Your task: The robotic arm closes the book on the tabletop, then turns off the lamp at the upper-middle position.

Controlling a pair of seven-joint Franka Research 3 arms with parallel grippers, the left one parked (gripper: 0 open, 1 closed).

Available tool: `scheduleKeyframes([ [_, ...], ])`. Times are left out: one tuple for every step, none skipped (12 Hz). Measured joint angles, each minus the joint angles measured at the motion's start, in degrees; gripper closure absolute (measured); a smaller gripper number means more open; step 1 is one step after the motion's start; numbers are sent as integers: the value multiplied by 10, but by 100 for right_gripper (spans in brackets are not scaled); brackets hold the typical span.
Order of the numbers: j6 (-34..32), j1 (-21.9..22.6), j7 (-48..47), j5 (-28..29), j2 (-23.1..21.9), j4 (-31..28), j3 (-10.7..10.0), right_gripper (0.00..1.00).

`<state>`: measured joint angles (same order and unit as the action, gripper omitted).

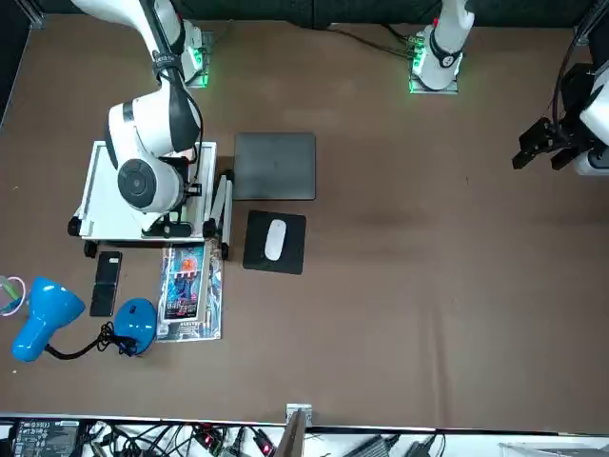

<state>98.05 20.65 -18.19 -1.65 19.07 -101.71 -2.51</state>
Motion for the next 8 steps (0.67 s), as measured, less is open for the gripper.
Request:
scheduleKeyframes([
  [0, 2, -2, 0, 5, 5, 0, 56],
  [1, 4, -3, 0, 8, 11, 0, 47],
  [1, 4, -4, 1, 12, 18, 0, 28],
  [2, 4, -7, 1, 13, 21, 0, 28],
  [2, 4, -12, 2, 15, 26, 0, 29],
  [2, 4, -17, 3, 16, 33, 0, 29],
  [2, 4, -20, 13, 16, 39, 0, 30],
  [2, 4, -22, 38, 16, 45, 0, 31],
])
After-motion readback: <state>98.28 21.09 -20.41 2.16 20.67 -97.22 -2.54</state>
